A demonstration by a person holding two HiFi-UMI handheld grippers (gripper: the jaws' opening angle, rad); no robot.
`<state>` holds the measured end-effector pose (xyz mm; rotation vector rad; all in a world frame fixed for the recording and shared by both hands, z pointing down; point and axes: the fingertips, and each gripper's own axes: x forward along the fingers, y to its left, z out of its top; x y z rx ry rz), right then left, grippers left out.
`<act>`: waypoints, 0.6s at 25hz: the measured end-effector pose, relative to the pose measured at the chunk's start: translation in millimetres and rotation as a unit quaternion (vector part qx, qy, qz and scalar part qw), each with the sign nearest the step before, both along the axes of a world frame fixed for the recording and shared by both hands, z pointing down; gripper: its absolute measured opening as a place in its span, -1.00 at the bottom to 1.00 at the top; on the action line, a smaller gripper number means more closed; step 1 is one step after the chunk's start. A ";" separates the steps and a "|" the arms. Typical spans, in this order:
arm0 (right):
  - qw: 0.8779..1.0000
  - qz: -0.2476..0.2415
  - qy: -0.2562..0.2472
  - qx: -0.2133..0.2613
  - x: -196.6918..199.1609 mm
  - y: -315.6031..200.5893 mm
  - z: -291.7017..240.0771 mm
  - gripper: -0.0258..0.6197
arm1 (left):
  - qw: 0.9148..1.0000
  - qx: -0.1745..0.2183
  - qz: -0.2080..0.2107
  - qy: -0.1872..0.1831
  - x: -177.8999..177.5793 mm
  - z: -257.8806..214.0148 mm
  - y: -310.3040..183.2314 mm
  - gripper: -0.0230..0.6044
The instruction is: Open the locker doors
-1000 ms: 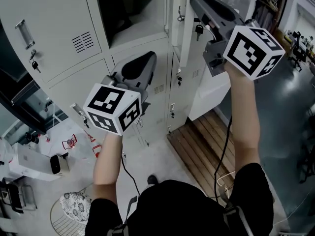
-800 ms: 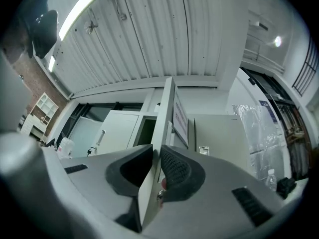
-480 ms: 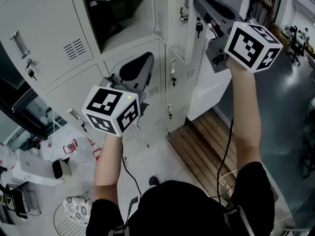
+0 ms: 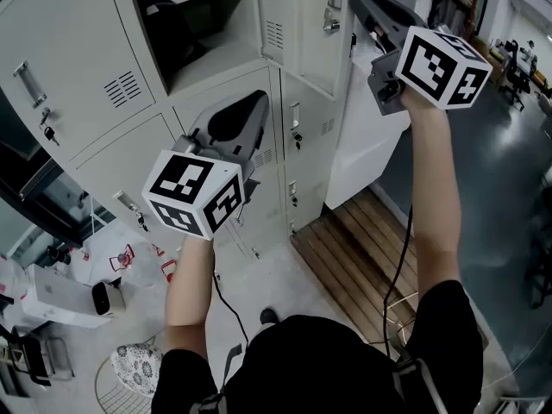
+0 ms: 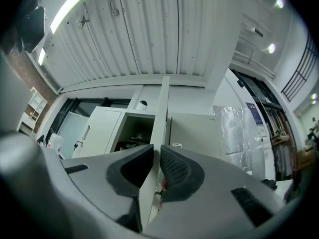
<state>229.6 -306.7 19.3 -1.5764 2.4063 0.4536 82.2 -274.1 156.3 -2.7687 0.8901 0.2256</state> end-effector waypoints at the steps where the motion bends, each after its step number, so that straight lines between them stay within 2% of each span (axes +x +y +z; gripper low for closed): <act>1: 1.000 0.004 0.003 -0.001 3.5 -1.5 -0.2 -0.77 | 1.000 0.001 0.000 0.001 1.3 -0.4 1.1 -0.88; 6: 1.000 0.023 0.011 -0.005 19.4 -6.4 -0.9 -0.86 | 1.000 -0.002 0.000 0.005 5.0 -1.8 4.9 -0.88; 15: 0.999 0.037 -0.004 -0.021 42.1 -18.1 1.1 -0.88 | 1.000 -0.001 0.004 0.001 15.3 -2.0 10.0 -0.88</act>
